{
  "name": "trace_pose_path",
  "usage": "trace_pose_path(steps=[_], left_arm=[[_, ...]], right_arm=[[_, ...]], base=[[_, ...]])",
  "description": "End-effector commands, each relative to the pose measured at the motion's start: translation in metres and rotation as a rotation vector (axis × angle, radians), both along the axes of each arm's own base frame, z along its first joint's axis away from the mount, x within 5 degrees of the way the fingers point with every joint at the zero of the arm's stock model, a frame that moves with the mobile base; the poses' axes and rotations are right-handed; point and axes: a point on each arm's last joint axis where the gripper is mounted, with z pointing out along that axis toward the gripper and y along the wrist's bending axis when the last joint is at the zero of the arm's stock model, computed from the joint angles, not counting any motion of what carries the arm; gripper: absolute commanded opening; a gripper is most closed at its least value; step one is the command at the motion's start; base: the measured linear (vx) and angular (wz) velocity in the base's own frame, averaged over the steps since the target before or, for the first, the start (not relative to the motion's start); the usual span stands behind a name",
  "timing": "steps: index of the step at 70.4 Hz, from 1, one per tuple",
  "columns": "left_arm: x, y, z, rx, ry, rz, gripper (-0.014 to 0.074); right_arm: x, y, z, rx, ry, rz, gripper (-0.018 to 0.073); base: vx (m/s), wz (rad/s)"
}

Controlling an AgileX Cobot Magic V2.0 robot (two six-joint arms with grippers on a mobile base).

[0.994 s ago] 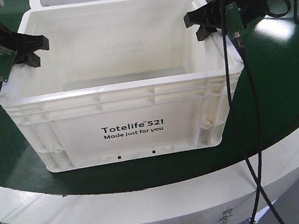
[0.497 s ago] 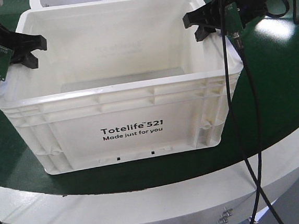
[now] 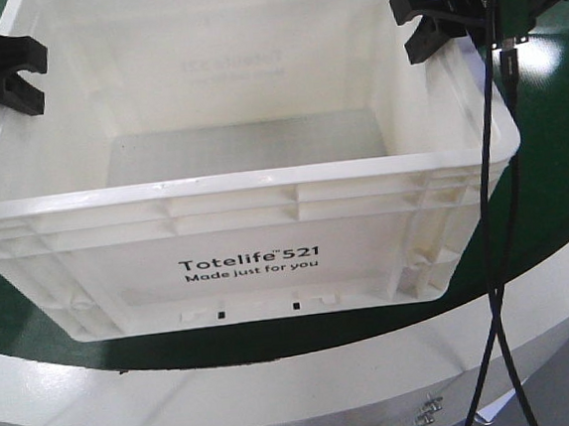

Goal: Place moving items into box and shelve
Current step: 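Lift the white crate off the conveyor with both grippers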

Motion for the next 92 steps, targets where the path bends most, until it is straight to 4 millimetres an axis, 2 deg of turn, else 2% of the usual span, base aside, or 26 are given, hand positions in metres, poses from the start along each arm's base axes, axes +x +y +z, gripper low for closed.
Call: trace_pose_path(steps=[1, 28, 43, 92], left_arm=[[-0.0094, -0.0039, 0.0321, -0.057, -0.159, -0.017, -0.0020], [-0.0085, -0.0075, 0.0344, -0.104, -0.177, -0.024, -0.0020], [-0.0090, -0.0075, 0.0337, -0.102, -0.169, -0.026, -0.0018], [-0.0090, -0.0075, 0.0337, -0.102, -0.169, -0.026, -0.0017]], right_arm=[[-0.0197, 0.0039, 0.0382, 0.109, -0.148, 0.048, -0.0012], [-0.0242, 0.0032, 0.0400, 0.109, -0.137, 0.053, -0.0012], [-0.0296, 0.0023, 0.0367, 0.089, -0.074, 0.069, -0.0012], [-0.0296, 0.0023, 0.0367, 0.089, -0.074, 0.069, -0.0012]], base=[[0.00, 0.00], [0.00, 0.00], [0.00, 0.00], [0.00, 0.00]])
